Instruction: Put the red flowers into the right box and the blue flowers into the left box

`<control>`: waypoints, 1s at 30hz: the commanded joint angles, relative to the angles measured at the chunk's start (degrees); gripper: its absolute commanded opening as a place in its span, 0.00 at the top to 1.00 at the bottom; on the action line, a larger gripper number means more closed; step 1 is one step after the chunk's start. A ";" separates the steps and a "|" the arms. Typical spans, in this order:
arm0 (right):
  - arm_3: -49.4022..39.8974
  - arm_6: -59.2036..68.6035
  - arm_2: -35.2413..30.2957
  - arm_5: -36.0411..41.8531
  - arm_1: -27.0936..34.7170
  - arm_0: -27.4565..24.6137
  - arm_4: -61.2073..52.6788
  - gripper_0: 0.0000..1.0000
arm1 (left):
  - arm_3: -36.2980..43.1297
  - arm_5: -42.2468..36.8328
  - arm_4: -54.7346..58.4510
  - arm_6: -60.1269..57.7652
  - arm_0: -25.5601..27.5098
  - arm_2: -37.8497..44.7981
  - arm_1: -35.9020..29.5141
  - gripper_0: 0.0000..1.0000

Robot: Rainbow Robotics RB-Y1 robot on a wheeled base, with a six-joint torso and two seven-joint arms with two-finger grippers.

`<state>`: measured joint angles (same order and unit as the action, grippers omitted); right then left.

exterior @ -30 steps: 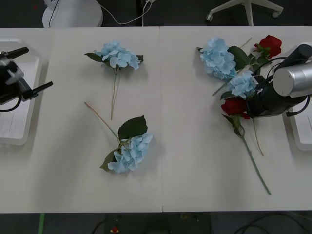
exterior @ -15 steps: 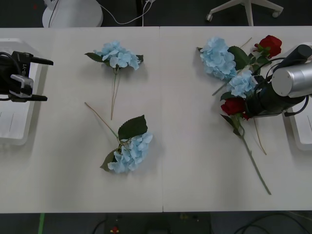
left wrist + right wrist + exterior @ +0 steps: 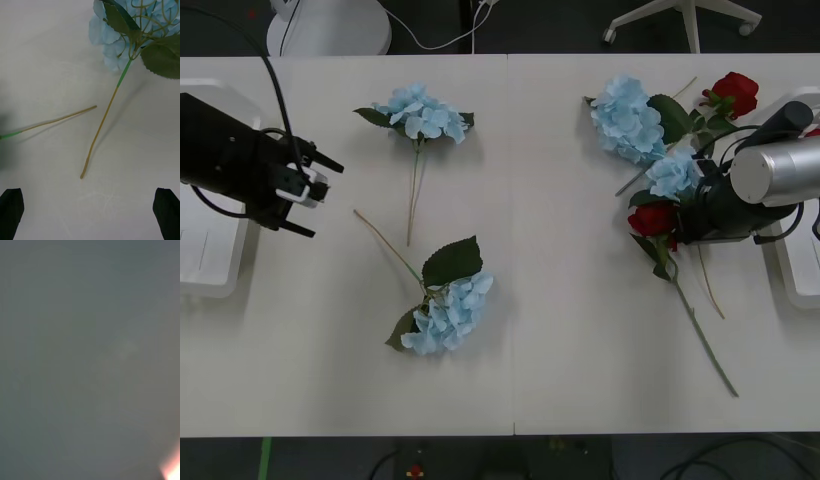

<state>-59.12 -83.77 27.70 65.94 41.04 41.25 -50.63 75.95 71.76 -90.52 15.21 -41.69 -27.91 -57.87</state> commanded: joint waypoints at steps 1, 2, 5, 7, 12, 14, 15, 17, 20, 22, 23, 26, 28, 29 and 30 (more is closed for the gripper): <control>-0.03 1.68 -1.24 0.24 -1.05 1.82 -0.61 1.00 | 1.05 -2.07 -5.02 -5.19 -6.47 -7.33 4.52 0.00; 0.06 1.68 -1.24 0.33 -1.05 1.82 -0.61 1.00 | 0.96 -2.33 -5.54 -5.37 -6.74 -7.95 4.87 0.00; -0.03 1.33 -2.03 0.77 -1.14 1.91 -0.70 1.00 | 0.25 -2.68 -9.23 -5.10 -7.35 -9.35 7.24 0.00; 0.06 0.98 -3.35 2.00 -0.88 2.34 -0.88 1.00 | -0.19 -2.15 -12.31 -3.17 -7.35 -9.53 8.74 0.00; -1.43 -0.34 -6.87 6.57 0.71 3.66 -1.76 1.00 | -2.12 -0.75 -17.06 2.37 -7.35 -9.53 11.64 0.00; -3.28 -1.05 -8.36 8.41 1.85 4.01 -2.11 1.00 | -3.53 -0.31 -18.46 3.78 -7.35 -9.53 13.04 0.00; -5.39 -2.98 -9.59 9.38 2.99 4.01 -2.37 1.00 | -4.23 -0.13 -20.05 4.92 -7.35 -9.62 14.01 0.00; -7.41 -5.53 -11.00 10.17 4.48 4.01 -3.43 1.00 | -4.67 -0.22 -21.80 5.80 -7.35 -10.32 15.15 0.00; -9.34 -11.86 -13.99 10.00 6.68 4.01 -8.61 1.00 | -4.67 -0.84 -22.33 5.36 -7.35 -12.43 16.29 0.00; -10.22 -15.81 -15.57 10.08 7.03 4.01 -12.04 1.00 | -4.58 -0.92 -22.33 5.01 -7.35 -13.39 16.82 0.00; -10.57 -17.83 -16.10 9.91 7.12 4.01 -15.38 1.00 | -4.67 -1.01 -22.42 4.83 -7.27 -13.92 17.26 0.00; -10.93 -21.88 -16.10 6.74 7.39 4.28 -26.28 1.00 | -4.58 -1.45 -22.59 4.65 -7.35 -15.42 17.61 0.00; -11.81 -24.07 -15.83 4.81 7.39 4.37 -31.73 1.00 | -4.67 -1.71 -22.68 4.65 -7.27 -16.03 17.52 0.00; -12.77 -25.92 -15.39 3.49 7.39 4.54 -34.98 1.00 | -4.67 -1.71 -22.86 4.57 -7.27 -16.30 17.61 0.00; -13.39 -26.53 -15.13 3.05 7.39 4.72 -36.21 1.00 | -4.67 -1.71 -23.03 4.39 -7.27 -16.38 17.52 0.00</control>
<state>-68.81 -105.05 12.32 70.77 46.11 42.62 -82.98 71.06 70.64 -112.79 21.15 -46.84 -43.18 -41.02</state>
